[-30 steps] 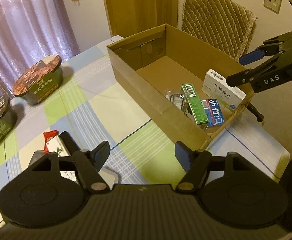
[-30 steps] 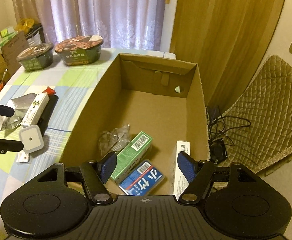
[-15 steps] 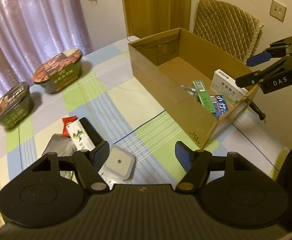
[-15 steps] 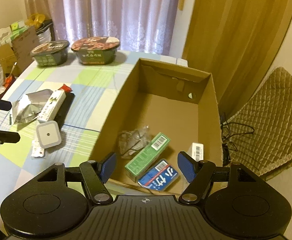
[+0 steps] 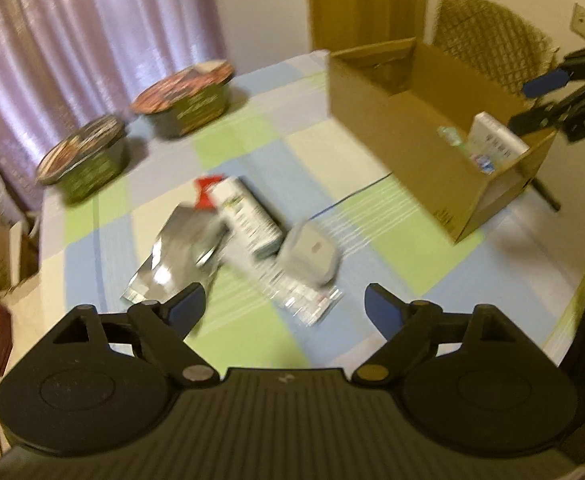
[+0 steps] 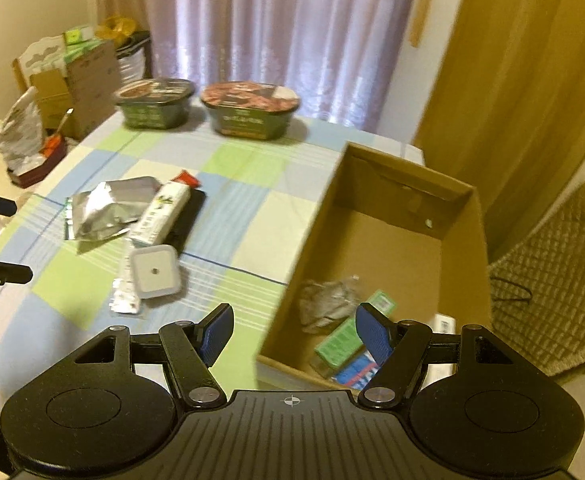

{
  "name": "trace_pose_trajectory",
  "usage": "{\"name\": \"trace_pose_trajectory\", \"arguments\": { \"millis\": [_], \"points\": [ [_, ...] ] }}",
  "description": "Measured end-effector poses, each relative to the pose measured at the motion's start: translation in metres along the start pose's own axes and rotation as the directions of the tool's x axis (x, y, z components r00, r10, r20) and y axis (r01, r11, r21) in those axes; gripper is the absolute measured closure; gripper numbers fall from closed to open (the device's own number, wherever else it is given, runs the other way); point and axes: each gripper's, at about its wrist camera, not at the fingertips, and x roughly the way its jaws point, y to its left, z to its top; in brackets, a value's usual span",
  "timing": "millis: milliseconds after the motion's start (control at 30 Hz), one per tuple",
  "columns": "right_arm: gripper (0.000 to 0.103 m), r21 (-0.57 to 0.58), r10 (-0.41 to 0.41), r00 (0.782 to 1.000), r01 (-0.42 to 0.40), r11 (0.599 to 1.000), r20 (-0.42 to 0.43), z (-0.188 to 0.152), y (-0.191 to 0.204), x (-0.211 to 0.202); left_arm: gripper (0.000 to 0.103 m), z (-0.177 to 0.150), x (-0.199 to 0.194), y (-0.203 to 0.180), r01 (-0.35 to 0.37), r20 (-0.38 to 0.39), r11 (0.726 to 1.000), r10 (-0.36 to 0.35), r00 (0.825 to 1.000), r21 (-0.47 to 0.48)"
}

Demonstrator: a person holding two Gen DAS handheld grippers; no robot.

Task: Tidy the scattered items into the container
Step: 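Return both tools from the cardboard box to the remaining items, then grasp the silver foil bag with the left tool while the right grasps the white night light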

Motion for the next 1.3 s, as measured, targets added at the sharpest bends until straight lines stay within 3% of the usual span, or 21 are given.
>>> {"name": "trace_pose_trajectory", "arguments": {
  "millis": [200, 267, 500, 633, 800, 1000, 1300],
  "points": [
    [0.028, -0.056, 0.061, 0.998, -0.06, 0.997, 0.006, 0.011, 0.036, 0.007, 0.017, -0.037, -0.003, 0.034, -0.047, -0.052, 0.998, 0.045, 0.998, -0.039],
    [0.0, -0.074, 0.084, 0.996, -0.083, 0.994, 0.003, 0.014, 0.049, 0.012, 0.016, -0.045, -0.002, 0.043, -0.052, -0.061, 0.997, 0.049, 0.997, -0.058],
    [0.0, -0.175, 0.139, 0.99, -0.143, 0.974, -0.032, 0.018, 0.093, 0.041, 0.015, -0.067, 0.01, 0.061, -0.053, -0.08, 0.992, 0.044, 0.996, -0.117],
    [0.0, -0.189, 0.177, 0.982, -0.188, 0.964, -0.069, 0.02, 0.11, 0.068, 0.015, -0.07, 0.027, 0.07, -0.049, -0.091, 0.994, 0.039, 0.995, -0.102],
    [0.0, -0.205, 0.211, 0.97, -0.233, 0.951, -0.122, 0.02, 0.124, 0.103, 0.011, -0.054, 0.057, 0.079, -0.069, -0.091, 0.998, 0.068, 0.994, -0.009],
    [0.0, -0.178, 0.238, 0.956, -0.267, 0.947, -0.17, 0.025, 0.125, 0.147, 0.011, -0.01, 0.098, 0.096, -0.036, -0.092, 0.998, 0.041, 0.995, 0.058],
    [0.0, -0.16, 0.256, 0.943, -0.292, 0.943, -0.213, 0.035, 0.118, 0.203, 0.012, 0.052, 0.17, 0.103, 0.046, -0.19, 0.98, -0.009, 0.982, 0.192]
  ]
}}
